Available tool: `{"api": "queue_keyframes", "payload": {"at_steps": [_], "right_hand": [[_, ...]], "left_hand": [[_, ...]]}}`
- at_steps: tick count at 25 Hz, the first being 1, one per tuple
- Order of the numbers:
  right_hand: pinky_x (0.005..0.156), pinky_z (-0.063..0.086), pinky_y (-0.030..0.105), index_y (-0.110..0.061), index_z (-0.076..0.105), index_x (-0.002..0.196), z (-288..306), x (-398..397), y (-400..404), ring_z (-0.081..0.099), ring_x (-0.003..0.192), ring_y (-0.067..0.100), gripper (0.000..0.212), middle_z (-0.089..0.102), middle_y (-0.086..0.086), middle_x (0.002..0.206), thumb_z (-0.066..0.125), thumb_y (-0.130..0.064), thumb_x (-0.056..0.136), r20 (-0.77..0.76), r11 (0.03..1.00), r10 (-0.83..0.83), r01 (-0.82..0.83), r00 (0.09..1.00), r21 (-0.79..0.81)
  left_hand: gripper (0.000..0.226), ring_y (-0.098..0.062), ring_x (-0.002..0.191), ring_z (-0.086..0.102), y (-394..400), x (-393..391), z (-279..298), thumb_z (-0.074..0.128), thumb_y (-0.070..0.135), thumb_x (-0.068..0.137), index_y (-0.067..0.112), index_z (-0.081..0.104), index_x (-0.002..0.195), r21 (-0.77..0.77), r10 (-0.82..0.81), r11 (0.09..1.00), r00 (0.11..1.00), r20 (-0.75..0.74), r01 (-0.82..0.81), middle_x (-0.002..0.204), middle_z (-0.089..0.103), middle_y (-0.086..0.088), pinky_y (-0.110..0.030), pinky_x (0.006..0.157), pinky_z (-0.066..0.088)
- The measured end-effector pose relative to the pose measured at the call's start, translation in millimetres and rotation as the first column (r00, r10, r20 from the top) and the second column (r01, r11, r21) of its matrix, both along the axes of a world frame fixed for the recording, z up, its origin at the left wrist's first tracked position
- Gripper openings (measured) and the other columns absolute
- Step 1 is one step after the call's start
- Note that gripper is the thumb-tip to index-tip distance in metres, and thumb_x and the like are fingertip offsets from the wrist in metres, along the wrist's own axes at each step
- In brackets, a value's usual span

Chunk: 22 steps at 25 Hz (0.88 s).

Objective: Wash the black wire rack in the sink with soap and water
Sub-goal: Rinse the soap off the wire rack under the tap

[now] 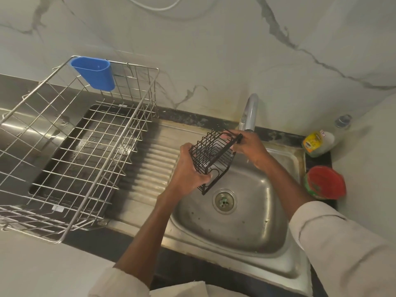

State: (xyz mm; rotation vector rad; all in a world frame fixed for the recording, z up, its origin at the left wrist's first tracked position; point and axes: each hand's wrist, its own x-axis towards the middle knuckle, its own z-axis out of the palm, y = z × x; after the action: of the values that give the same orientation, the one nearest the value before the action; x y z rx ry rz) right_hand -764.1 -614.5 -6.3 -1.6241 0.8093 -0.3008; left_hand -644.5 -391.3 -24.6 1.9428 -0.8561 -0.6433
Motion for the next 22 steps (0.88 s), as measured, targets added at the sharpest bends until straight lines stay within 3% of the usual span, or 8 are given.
{"api": "queue_keyframes", "payload": {"at_steps": [4,8,12,15,17,19,22], "right_hand": [[0.085,0.063,0.033,-0.018,0.075,0.122,1.6,-24.9,-5.5,0.074,0.104,0.009,0.045,0.077,-0.007,0.115,0.076,0.007,0.084,0.001,0.999,-0.029,0.029,1.000,-0.036],[0.083,0.063,0.029,-0.015,0.075,0.119,6.0,-53.9,-0.2,0.075,0.095,0.005,0.043,0.078,-0.007,0.111,0.074,0.010,0.085,0.015,0.989,-0.148,0.148,0.989,-0.016],[0.082,0.060,0.026,-0.017,0.076,0.117,5.8,-78.1,16.7,0.073,0.098,0.008,0.048,0.079,-0.008,0.109,0.066,0.017,0.085,0.051,0.979,-0.202,0.202,0.978,0.014],[0.090,0.060,0.034,-0.017,0.075,0.115,3.2,-88.9,28.0,0.073,0.106,0.014,0.048,0.078,-0.004,0.112,0.056,0.019,0.089,0.124,0.939,-0.311,0.284,0.942,0.196],[0.094,0.059,0.043,-0.018,0.075,0.114,-3.7,-92.1,27.2,0.073,0.108,0.018,0.035,0.076,0.000,0.117,0.057,0.006,0.096,0.106,0.885,-0.403,0.357,0.909,0.298],[0.089,0.060,0.051,-0.023,0.072,0.121,-10.8,-97.0,29.5,0.071,0.108,0.029,0.025,0.071,0.008,0.125,0.069,-0.026,0.096,-0.022,0.845,-0.425,0.406,0.905,0.349],[0.080,0.061,0.053,-0.013,0.065,0.132,-13.0,-103.9,38.1,0.071,0.105,0.043,0.072,0.065,0.022,0.126,0.074,-0.065,0.083,-0.139,0.715,-0.365,0.373,0.921,0.591]], "left_hand": [[0.107,-0.011,0.118,0.064,-1.1,-11.4,4.1,0.097,0.021,0.063,0.033,0.028,0.144,0.002,-0.017,1.000,1.000,0.018,0.017,0.128,0.058,0.012,-0.044,0.097,0.061],[0.106,-0.014,0.117,0.064,-4.8,-20.6,6.3,0.097,0.019,0.064,0.030,0.031,0.146,-0.031,-0.080,0.996,0.995,0.060,0.082,0.129,0.048,0.027,-0.044,0.091,0.064],[0.109,-0.023,0.105,0.076,0.3,-25.4,3.2,0.096,0.013,0.065,0.045,0.029,0.144,-0.028,-0.136,0.990,0.990,0.036,0.137,0.137,0.058,0.007,-0.046,0.085,0.067],[0.112,-0.021,0.107,0.076,5.4,-28.5,3.2,0.095,0.004,0.068,0.060,0.028,0.140,-0.055,-0.137,0.989,0.990,0.041,0.139,0.139,0.061,0.004,-0.046,0.086,0.066],[0.114,-0.019,0.112,0.073,9.9,-31.0,3.7,0.094,0.005,0.068,0.065,0.027,0.138,-0.081,-0.150,0.984,0.984,0.098,0.158,0.139,0.060,0.006,-0.046,0.087,0.065],[0.113,-0.017,0.114,0.070,14.6,-34.0,2.3,0.094,0.007,0.068,0.064,0.027,0.140,-0.087,-0.173,0.979,0.977,0.123,0.184,0.136,0.059,0.011,-0.047,0.091,0.064],[0.106,-0.009,0.116,0.067,24.1,-41.1,2.9,0.096,0.009,0.071,0.055,0.032,0.142,-0.070,-0.247,0.963,0.957,0.154,0.260,0.132,0.053,0.033,-0.041,0.100,0.061]]}}
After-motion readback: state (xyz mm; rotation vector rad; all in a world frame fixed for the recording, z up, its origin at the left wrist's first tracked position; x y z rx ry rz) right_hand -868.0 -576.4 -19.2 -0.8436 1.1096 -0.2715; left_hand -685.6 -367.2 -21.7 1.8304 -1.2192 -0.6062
